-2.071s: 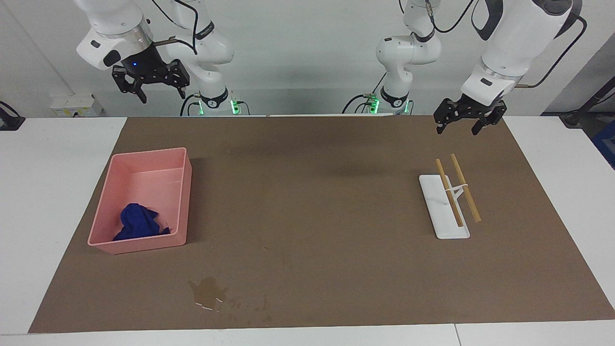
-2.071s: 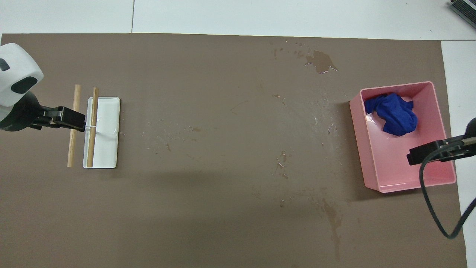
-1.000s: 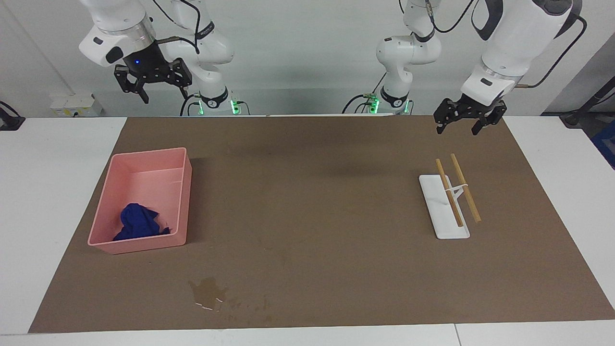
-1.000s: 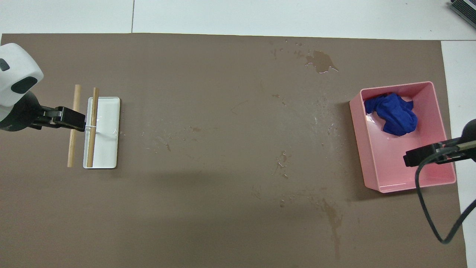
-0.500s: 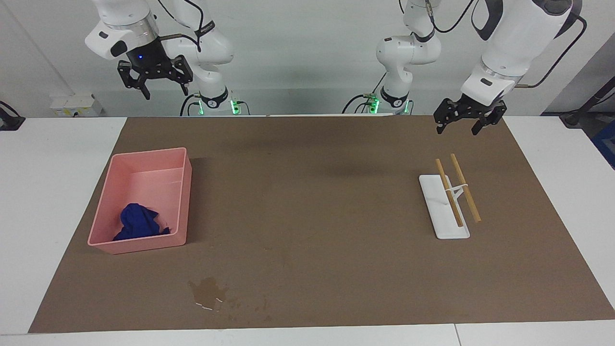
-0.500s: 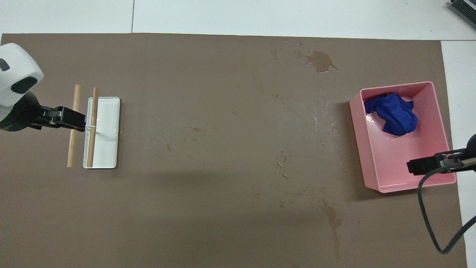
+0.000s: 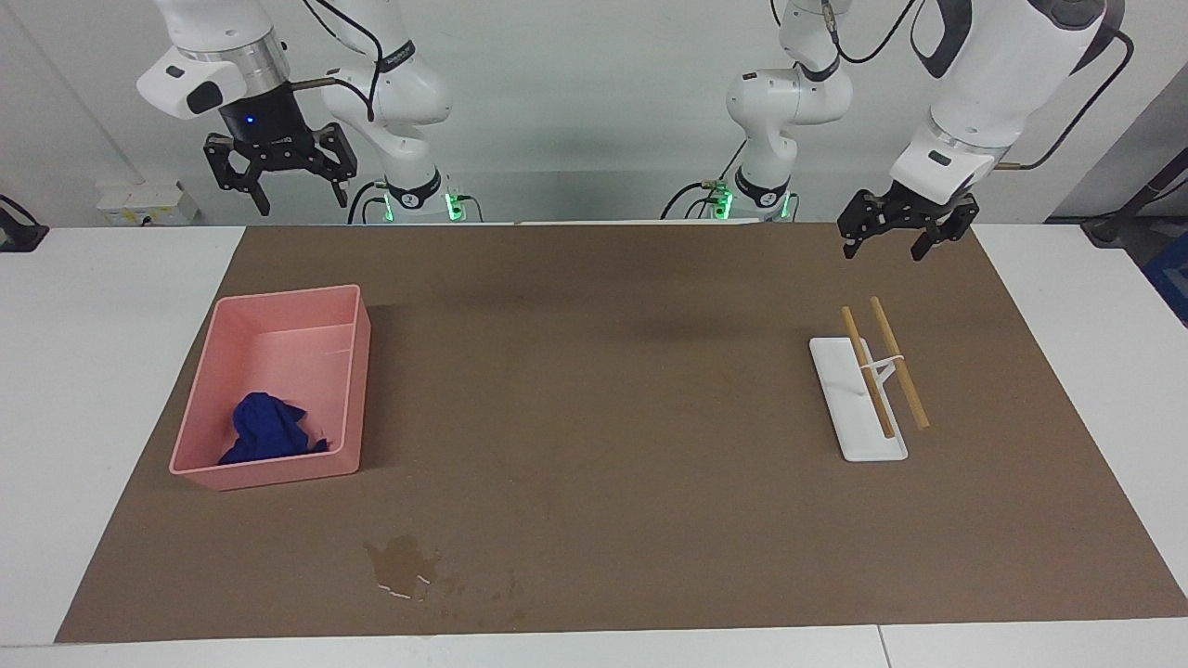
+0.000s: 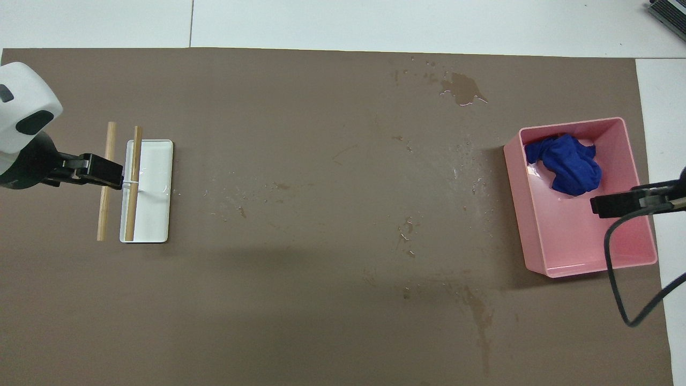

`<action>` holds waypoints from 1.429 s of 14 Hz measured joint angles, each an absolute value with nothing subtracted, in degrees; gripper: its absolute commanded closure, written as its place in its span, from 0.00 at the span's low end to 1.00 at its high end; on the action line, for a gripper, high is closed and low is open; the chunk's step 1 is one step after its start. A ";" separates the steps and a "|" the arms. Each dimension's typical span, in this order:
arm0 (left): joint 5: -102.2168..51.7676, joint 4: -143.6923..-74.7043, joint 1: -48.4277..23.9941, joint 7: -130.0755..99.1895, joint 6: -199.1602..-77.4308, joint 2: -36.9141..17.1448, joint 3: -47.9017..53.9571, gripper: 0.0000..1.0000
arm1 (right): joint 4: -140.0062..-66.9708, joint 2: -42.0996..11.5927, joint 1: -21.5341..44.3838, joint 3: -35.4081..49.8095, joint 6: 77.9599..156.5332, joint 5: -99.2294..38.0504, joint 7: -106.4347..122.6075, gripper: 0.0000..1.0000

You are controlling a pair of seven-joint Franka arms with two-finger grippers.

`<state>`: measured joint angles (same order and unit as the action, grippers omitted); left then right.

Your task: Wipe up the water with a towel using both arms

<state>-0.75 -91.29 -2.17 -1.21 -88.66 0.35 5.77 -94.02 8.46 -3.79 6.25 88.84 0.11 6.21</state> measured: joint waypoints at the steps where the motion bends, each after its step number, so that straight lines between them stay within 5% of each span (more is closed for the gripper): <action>1: -0.75 -91.29 -2.17 -1.21 -88.66 0.35 5.77 0.00 | -92.93 7.59 -3.69 6.25 88.84 0.37 6.22 0.00; 7: -0.75 -91.29 -2.17 -1.21 -88.66 0.35 5.77 0.00 | -84.92 1.46 -2.99 6.34 85.95 1.53 6.23 0.00; 20: -0.75 -91.29 -2.17 -1.21 -88.66 0.35 5.77 0.00 | -84.88 1.27 -2.42 6.44 85.08 1.53 6.23 0.00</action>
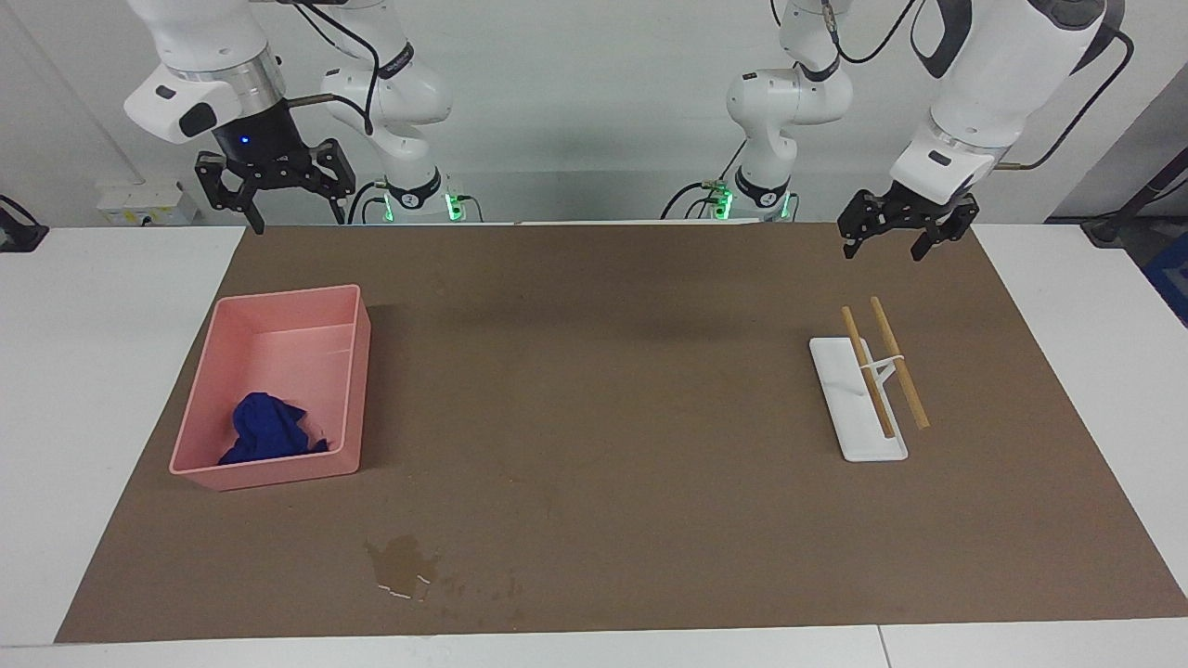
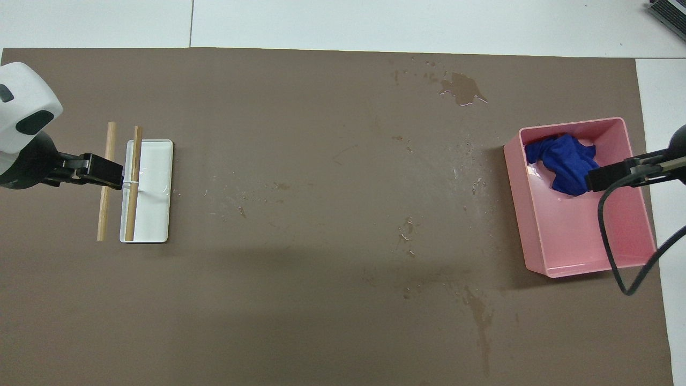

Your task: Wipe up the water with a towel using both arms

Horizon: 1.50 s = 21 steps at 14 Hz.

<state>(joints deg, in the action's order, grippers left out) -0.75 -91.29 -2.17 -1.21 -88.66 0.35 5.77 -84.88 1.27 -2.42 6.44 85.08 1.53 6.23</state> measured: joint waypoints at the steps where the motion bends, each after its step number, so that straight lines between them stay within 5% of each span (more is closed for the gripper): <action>1: -0.75 -91.29 -2.17 -1.21 -88.66 0.35 5.77 0.00 | -84.90 1.28 -2.39 6.44 85.05 1.53 6.23 0.00; 21: -0.75 -91.29 -2.17 -1.21 -88.66 0.35 5.77 0.00 | -85.70 1.27 -2.40 6.46 84.72 0.30 5.00 0.00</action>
